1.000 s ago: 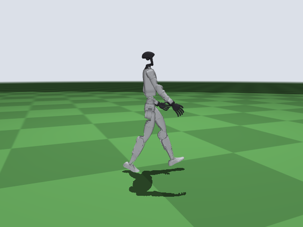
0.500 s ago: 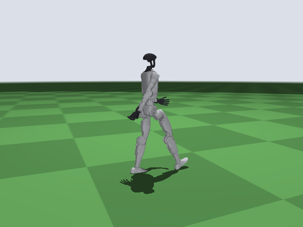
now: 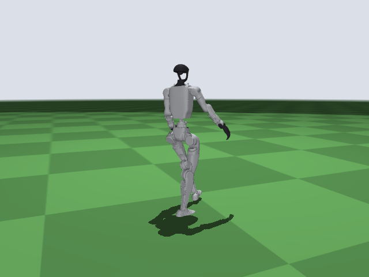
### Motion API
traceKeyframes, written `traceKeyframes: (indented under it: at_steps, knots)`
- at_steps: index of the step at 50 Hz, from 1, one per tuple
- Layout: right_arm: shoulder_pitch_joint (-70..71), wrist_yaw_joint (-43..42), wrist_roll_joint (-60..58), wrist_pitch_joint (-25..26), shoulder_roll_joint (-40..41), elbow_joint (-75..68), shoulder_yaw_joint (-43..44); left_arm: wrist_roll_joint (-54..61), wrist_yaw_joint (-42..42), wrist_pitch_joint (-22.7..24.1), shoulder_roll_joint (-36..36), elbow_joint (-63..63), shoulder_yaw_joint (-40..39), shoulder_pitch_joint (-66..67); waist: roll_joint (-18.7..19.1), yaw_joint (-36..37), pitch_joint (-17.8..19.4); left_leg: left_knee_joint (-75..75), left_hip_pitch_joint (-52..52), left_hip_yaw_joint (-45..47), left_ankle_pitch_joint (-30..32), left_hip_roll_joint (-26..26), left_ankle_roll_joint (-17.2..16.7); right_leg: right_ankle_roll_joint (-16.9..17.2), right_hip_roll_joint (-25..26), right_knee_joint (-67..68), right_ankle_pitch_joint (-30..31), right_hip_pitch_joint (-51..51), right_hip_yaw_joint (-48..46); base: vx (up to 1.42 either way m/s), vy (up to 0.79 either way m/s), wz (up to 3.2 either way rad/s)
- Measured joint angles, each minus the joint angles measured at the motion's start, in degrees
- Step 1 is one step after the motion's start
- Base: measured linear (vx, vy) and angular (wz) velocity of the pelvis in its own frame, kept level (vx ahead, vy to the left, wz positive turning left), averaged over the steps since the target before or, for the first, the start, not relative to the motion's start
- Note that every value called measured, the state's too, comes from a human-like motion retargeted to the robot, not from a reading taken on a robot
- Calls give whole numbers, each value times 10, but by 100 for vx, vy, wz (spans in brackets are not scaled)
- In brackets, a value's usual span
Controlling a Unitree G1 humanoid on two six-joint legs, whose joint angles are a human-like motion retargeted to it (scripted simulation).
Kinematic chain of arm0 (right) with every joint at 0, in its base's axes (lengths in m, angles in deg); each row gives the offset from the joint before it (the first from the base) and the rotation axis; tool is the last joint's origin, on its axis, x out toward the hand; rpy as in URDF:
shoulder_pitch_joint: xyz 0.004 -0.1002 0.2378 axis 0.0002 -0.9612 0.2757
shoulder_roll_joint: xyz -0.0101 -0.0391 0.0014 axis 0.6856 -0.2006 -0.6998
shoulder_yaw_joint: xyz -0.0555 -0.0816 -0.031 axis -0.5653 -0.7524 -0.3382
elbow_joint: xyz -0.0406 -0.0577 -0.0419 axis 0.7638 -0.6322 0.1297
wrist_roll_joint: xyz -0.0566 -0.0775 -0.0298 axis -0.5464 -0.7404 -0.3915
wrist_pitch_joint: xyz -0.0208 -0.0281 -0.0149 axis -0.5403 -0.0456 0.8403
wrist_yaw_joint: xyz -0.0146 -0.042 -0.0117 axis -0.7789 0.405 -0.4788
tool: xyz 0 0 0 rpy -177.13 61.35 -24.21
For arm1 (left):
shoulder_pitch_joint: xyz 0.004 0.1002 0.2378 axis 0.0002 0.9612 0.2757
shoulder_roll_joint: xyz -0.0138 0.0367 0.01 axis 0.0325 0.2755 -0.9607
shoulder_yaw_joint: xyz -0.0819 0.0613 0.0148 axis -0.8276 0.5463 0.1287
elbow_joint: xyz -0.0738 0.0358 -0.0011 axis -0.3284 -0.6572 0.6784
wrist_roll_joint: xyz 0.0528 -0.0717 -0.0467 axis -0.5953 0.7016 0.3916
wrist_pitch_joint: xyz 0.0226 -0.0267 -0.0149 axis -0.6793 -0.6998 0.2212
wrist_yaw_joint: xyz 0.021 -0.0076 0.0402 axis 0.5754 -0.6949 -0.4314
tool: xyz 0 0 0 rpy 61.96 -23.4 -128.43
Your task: Walk run
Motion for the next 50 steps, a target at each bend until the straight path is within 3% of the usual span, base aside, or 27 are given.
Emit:
traceKeyframes:
  at_steps: [3, 5, 7, 9, 10, 12, 13, 15, 18, 22, 25, 28, 30, 32, 35, 37, 40, 42, 44, 45, 46, 50]
  knots:
    - [21, 2, 14, -9, -2, 38, -7, 8, -8, -6, -6, -3, 0, -11, -2, -4, -2, -149, 16, 10, -47, -60, 6, 22, 17, -3, 6, 42, -35, 89, -29, 95]
    - [21, 4, 15, -17, 8, 51, -9, 5, -11, -10, -12, -8, -9, -14, -9, 5, -6, -162, 35, 25, -46, -68, 24, 49, 19, 14, 36, 64, -35, 111, -27, 33]
    - [11, 6, 11, -23, 24, 48, -13, 2, -16, -10, -17, -12, -19, -12, -23, 26, -10, -126, 51, 46, -56, -58, 49, 79, 7, 44, 112, 72, -10, 120, -20, -53]
    - [-12, 12, -4, -28, 51, 32, -15, 0, -21, -9, -16, -16, -32, -8, -28, 42, -23, -88, 61, 53, -32, -35, 54, 104, 7, 92, 249, 73, 19, 125, -35, -48]
    - [-27, 18, -17, -29, 65, 21, -16, 1, -21, -8, -11, -18, -38, -6, -27, 39, -34, -69, 66, 31, -30, -24, 57, 105, 16, 117, 320, 67, 30, 134, -44, 53]
    - [-68, 29, -62, -26, 89, -18, -19, 5, -20, -11, -1, -22, -49, -9, -16, 1, -41, -11, 75, -34, -76, -20, 57, 92, 31, 282, 383, 11, 44, 130, -21, 157]
    - [-87, 28, -83, -22, 96, -40, -20, 8, -21, -14, 4, -25, -51, -18, -13, -17, -35, 8, 90, -43, -93, -25, 57, 92, 27, 366, 383, -16, 50, 126, -5, 173]
    - [-127, 19, -108, -8, 109, -87, -17, 10, -27, -18, 17, -27, -40, -40, 37, -16, -32, -2, 122, -89, -102, 11, 57, 76, 88, 374, 372, -52, 70, 124, -2, 126]
    - [-201, 3, -128, 11, 117, -161, 3, 19, -34, -17, 27, -28, -16, -74, 58, -11, -32, -30, 175, -144, -113, 3, 57, 42, 93, 401, 266, -129, 96, 97, -11, 142]
    - [-316, 15, -100, 35, 152, -201, 29, 36, -16, -16, 46, -11, 14, -107, 62, -65, -40, -61, 229, -237, -120, -28, 57, 10, 20, 335, 155, -232, 73, 101, -28, 256]
    - [-395, 60, -70, 54, 183, -201, 33, 46, -2, -19, 60, 4, 29, -127, 53, -120, -40, -56, 259, -305, -133, -54, 57, 19, -41, 217, 144, -288, 56, 97, -57, 276]
    - [-443, 96, -68, 76, 210, -201, 27, 44, 4, -17, 77, 11, 30, -144, 33, -151, -29, -46, 306, -343, -150, -70, 57, -4, -71, 94, 110, -324, 60, 80, -65, 185]
    - [-460, 112, -84, 88, 223, -201, 25, 31, 1, -5, 87, 15, 27, -146, 24, -158, -16, -45, 347, -349, -152, -68, 57, 11, -60, 14, 74, -339, 115, 99, -69, 88]
    - [-467, 119, -98, 91, 225, -201, 20, 14, -5, 12, 90, 18, 22, -133, 27, -153, -8, -42, 383, -337, -137, -62, 57, 49, -65, -28, 54, -342, 96, 82, -40, 24]
    - [-452, 113, -115, 98, 205, -201, 8, 0, -15, 28, 79, 11, 5, -101, 21, -159, -20, -29, 413, -317, -58, -82, 43, 42, -69, 20, 87, -347, 118, 110, -60, 26]
    - [-431, 90, -120, 100, 190, -201, 10, 5, -14, 27, 70, -3, 0, -70, 27, -188, -34, 12, 416, -306, 45, -69, 6, 35, -73, 59, 126, -336, 99, 104, -61, 105]
    - [-377, 60, -106, 88, 169, -201, 17, -4, -9, 21, 48, -25, -9, -28, 45, -201, -34, 148, 377, -260, 256, -34, -72, 17, -36, 103, 98, -299, 217, 110, -70, 64]
    - [-317, 63, -89, 88, 150, -201, 12, -16, -25, 19, 34, -32, -13, -14, 62, -192, -15, 330, 305, -193, 289, 26, -77, -10, -7, 108, 64, -250, 170, 86, -54, -20]
    - [-252, 60, -79, 86, 131, -201, 25, -23, -29, 20, 23, -33, -17, -7, 46, -180, -22, 404, 248, -149, 266, 33, -44, -23, -46, 95, 53, -206, 59, 99, -58, -8]
    - [-219, 53, -76, 80, 123, -201, 35, -26, -28, 21, 15, -32, -18, -4, 22, -178, -35, 394, 225, -123, 230, 9, -16, -24, -72, 77, 53, -189, 51, 102, -55, 28]
    - [-187, 43, -72, 73, 118, -187, 45, -28, -23, 22, 10, -32, -22, -4, 15, -175, -36, 398, 197, -105, 190, 10, -5, -27, -58, 75, 42, -180, 92, 88, -46, 17]
    - [-87, 16, -33, 28, 103, -109, 39, -24, -7, 18, 1, -21, -27, 1, -15, -114, -31, 362, 64, -92, 67, -31, -16, -37, -56, 39, 31, -122, 80, 94, -46, -83]
